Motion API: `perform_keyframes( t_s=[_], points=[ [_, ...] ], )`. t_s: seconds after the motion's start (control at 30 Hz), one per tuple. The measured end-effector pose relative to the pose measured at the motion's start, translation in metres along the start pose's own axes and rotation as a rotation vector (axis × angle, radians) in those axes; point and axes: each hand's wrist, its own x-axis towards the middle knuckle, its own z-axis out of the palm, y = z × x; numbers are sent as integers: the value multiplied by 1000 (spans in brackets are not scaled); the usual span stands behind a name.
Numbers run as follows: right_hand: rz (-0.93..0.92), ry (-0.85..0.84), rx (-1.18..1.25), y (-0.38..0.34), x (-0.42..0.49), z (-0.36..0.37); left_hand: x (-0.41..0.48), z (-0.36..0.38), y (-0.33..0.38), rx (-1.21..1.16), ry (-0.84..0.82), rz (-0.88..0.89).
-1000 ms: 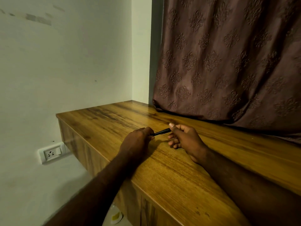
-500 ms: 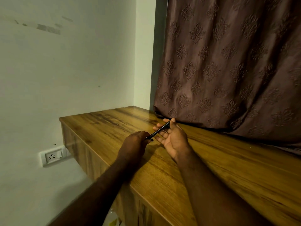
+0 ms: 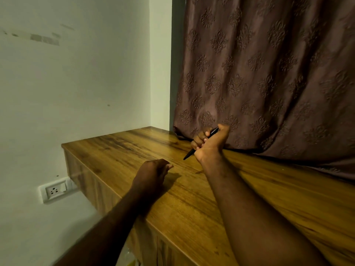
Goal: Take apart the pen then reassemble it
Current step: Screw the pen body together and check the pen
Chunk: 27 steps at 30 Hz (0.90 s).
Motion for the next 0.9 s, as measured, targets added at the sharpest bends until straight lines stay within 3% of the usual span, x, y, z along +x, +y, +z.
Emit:
perform_keyframes(
  t_s=[0.1,0.23,0.47,0.9],
  points=[
    [2,-5,24,-5,-1,-2,2,-2,16,-591,227,-360],
    [0,-45,24,-8,-4,-1,-2,3,34,-906,101,-533],
    [11,-28,-7,1,-9,0,-2,7,26,-782,-29,-539],
    [30,-36,3,2,-11,-1,-4,8,26,-780,-74,-437]
  ],
)
